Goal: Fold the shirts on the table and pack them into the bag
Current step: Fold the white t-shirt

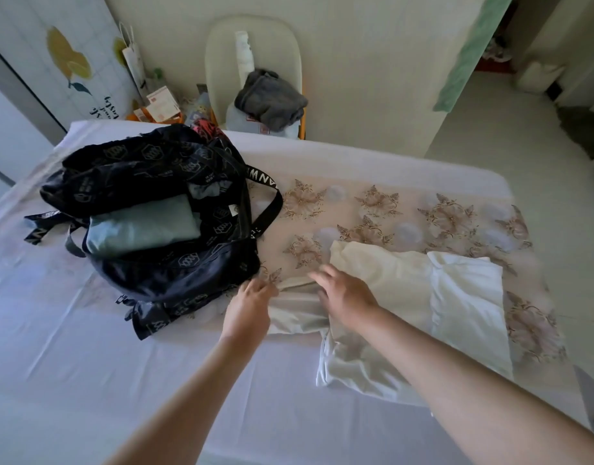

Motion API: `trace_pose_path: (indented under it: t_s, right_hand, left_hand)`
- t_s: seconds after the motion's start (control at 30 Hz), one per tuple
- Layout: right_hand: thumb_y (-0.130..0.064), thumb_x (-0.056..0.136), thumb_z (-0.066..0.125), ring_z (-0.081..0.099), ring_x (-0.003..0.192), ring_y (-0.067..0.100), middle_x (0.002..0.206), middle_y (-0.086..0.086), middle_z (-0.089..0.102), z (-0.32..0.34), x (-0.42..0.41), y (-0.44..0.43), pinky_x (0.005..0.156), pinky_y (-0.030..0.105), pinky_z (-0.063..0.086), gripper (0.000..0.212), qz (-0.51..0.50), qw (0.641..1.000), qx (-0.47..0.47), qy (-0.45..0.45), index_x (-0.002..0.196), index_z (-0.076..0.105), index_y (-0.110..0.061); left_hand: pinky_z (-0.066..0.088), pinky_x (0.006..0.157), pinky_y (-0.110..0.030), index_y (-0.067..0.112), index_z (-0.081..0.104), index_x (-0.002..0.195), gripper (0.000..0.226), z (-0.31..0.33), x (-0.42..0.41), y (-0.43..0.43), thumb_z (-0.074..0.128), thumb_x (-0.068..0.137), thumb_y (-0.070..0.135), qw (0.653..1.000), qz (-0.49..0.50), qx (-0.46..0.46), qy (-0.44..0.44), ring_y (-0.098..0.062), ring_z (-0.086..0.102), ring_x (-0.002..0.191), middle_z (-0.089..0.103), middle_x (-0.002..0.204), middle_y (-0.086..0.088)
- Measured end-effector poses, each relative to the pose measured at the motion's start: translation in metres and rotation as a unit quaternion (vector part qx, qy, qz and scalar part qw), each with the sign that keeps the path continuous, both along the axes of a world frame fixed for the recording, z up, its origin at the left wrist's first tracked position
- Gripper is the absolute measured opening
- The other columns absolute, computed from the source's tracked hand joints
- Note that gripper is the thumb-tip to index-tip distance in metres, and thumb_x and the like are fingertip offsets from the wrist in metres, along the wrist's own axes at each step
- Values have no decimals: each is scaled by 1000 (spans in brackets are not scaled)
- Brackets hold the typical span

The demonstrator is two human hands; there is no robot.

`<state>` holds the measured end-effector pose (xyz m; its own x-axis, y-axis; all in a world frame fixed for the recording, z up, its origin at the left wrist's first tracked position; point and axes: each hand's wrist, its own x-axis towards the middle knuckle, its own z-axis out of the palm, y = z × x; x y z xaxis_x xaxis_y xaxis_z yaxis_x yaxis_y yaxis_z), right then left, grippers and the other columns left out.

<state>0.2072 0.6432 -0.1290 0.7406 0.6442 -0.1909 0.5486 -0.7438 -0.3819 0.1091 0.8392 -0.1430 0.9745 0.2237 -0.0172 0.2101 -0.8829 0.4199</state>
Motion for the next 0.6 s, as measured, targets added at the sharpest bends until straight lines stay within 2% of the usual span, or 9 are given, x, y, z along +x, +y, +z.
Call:
trace_pose_path:
  t_s: [0.03, 0.1, 0.17, 0.2, 0.27, 0.37, 0.43, 0.5, 0.6]
  right_hand:
    - [-6, 95, 50, 65, 100, 23, 143, -5, 46, -4, 6, 8, 76, 38, 56, 51, 4, 1000, -27, -12, 141, 44, -28]
    - [-5, 95, 47, 66, 93, 26, 124, -1, 59, -10, 20, 22, 70, 34, 52, 37, 4, 996, -74, -43, 124, 55, -25]
    - [-11, 97, 42, 66, 88, 27, 100, 1, 65, -10, 32, 34, 68, 33, 50, 26, -33, 996, -73, -41, 105, 64, -22]
    - [-13, 98, 41, 65, 89, 28, 99, 2, 67, -9, 37, 39, 69, 33, 49, 27, -68, 996, -48, -29, 107, 66, -21]
    - [-15, 100, 43, 64, 98, 28, 111, 7, 66, -10, 45, 47, 73, 32, 46, 28, -135, 991, 4, -9, 119, 63, -16]
    - [-8, 97, 48, 55, 117, 31, 135, 12, 49, -16, 41, 48, 93, 40, 47, 45, -152, 987, 58, -1, 141, 45, -13]
    - [-3, 90, 55, 52, 119, 32, 136, 13, 46, -17, 28, 40, 97, 44, 47, 53, -100, 989, 92, -57, 141, 45, -13]
    - [-5, 83, 60, 50, 123, 32, 138, 13, 47, -23, 10, 27, 98, 46, 46, 53, -36, 985, 86, -144, 135, 52, -13]
    - [-31, 88, 45, 38, 139, 38, 154, 20, 35, -37, -22, 9, 110, 52, 37, 57, 28, 991, 6, -129, 143, 48, -15]
  left_hand:
    - [54, 67, -40, 11, 74, 101, 55, 6, 3, 3, 46, 64, -19, 999, -6, 2, -39, -29, 58, 97, 64, 107, -4]
    - [52, 62, -38, 8, 74, 93, 50, 16, 10, 12, 50, 60, -22, 994, -18, 11, -105, -29, 56, 86, 63, 95, -5]
    - [52, 66, -39, 5, 74, 95, 50, 25, 17, 20, 54, 59, -23, 991, -11, 36, -127, -30, 56, 87, 62, 99, -7]
    - [52, 71, -41, 5, 73, 98, 51, 30, 19, 22, 53, 59, -22, 990, 2, 52, -127, -32, 55, 91, 62, 104, -9]
    - [50, 82, -43, 8, 70, 104, 52, 31, 19, 25, 51, 61, -15, 985, 10, 106, -133, -34, 53, 102, 59, 118, -11]
    - [49, 82, -44, 17, 69, 105, 39, 15, 2, 19, 62, 70, 0, 980, -116, 102, -122, -28, 52, 105, 57, 118, -5]
    - [50, 89, -47, 26, 65, 113, 28, -6, -15, 14, 58, 86, 28, 977, -192, 70, -59, -24, 53, 115, 56, 126, 0]
    - [38, 110, -49, 36, 54, 132, 47, -27, -33, 13, 46, 88, 53, 976, -195, 94, 20, -26, 42, 135, 47, 146, 0]
    - [19, 118, -42, 38, 47, 141, 53, -43, -54, 22, 42, 92, 57, 978, -176, 106, 22, -26, 26, 145, 34, 157, 0]
